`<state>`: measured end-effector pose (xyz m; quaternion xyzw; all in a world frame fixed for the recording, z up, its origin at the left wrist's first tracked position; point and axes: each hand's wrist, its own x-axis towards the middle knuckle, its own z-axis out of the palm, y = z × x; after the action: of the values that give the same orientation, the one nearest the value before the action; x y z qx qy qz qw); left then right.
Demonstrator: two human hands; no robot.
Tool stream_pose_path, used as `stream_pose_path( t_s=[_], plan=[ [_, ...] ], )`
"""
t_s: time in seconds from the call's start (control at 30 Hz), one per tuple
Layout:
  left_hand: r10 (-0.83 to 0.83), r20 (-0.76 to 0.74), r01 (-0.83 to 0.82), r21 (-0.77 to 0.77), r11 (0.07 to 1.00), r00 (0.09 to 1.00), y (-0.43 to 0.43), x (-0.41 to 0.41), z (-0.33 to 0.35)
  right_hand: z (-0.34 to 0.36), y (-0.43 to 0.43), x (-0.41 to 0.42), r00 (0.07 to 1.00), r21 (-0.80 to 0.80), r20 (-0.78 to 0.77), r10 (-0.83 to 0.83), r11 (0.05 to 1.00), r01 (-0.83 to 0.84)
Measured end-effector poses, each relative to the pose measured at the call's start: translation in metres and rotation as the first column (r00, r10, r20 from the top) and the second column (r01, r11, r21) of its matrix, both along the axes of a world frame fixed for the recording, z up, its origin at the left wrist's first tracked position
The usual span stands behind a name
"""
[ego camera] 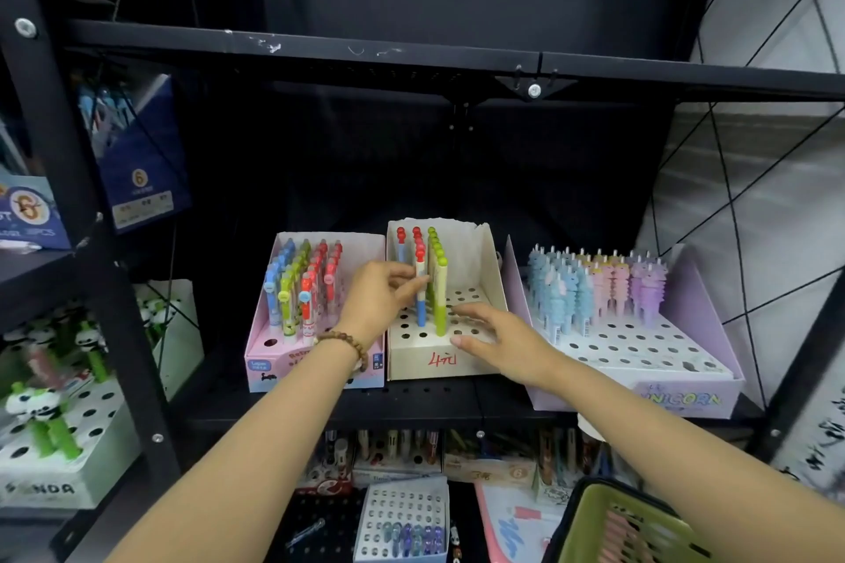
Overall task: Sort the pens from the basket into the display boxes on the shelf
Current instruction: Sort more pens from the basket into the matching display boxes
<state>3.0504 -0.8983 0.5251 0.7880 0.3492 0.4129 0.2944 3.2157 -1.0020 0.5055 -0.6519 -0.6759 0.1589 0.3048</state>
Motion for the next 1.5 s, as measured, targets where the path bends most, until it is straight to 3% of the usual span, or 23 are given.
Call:
stream_pose_path(
  t_s=[0.1, 0.23, 0.3, 0.4, 0.5, 0.6, 0.77, 0.9, 0.97, 1.3, 1.5],
  plan=[
    [0.037, 0.008, -0.037, 0.02, 0.999, 0.999, -0.018, -0.006, -0.01, 0.008, -0.032, 0.008, 0.998, 0.056, -0.063, -0.011, 0.998, 0.015],
    [0.048, 0.211, -0.066, 0.081, 0.994, 0.976, -0.078, -0.01, -0.033, 0.006, -0.097, 0.028, 0.971, 0.099, -0.236, -0.043, 0.993, 0.068],
    [-0.094, 0.219, 0.086, 0.045, 0.995, 0.971, -0.115, -0.002, -0.053, -0.008, -0.135, 0.042, 0.939, 0.045, -0.334, -0.077, 0.994, 0.098],
    [-0.33, 0.103, 0.338, -0.072, 0.938, 0.938, -0.164, 0.026, -0.093, -0.052, -0.192, 0.068, 0.92, -0.198, -0.341, -0.192, 0.972, 0.13],
    [-0.483, -0.067, 0.466, -0.179, 0.867, 0.873, -0.197, 0.056, -0.144, -0.117, -0.242, 0.092, 0.912, -0.452, -0.248, -0.328, 0.871, 0.191],
    [-0.491, -0.19, 0.433, -0.278, 0.857, 0.85, -0.215, 0.067, -0.187, -0.184, -0.271, 0.103, 0.888, -0.662, -0.162, -0.43, 0.715, 0.225],
    [-0.399, -0.293, 0.363, -0.171, 0.916, 0.869, -0.222, 0.063, -0.21, -0.265, -0.275, 0.09, 0.936, -0.859, -0.088, -0.342, 0.501, 0.102],
    [-0.364, -0.344, 0.331, -0.153, 0.931, 0.865, -0.225, 0.064, -0.208, -0.306, -0.273, 0.071, 0.965, -0.871, 0.088, -0.246, 0.452, 0.194],
    [-0.35, -0.363, 0.322, -0.137, 0.937, 0.863, -0.225, 0.064, -0.209, -0.316, -0.277, 0.068, 0.975, -0.85, 0.155, -0.159, 0.482, 0.213],
    [-0.332, -0.329, 0.311, -0.117, 0.943, 0.884, -0.225, 0.065, -0.208, -0.318, -0.286, 0.053, 0.958, -0.749, 0.125, -0.258, 0.609, 0.261],
    [-0.334, -0.343, 0.317, -0.106, 0.943, 0.878, -0.225, 0.064, -0.208, -0.315, -0.279, 0.051, 0.932, -0.846, 0.037, -0.359, 0.485, 0.221]
  ],
)
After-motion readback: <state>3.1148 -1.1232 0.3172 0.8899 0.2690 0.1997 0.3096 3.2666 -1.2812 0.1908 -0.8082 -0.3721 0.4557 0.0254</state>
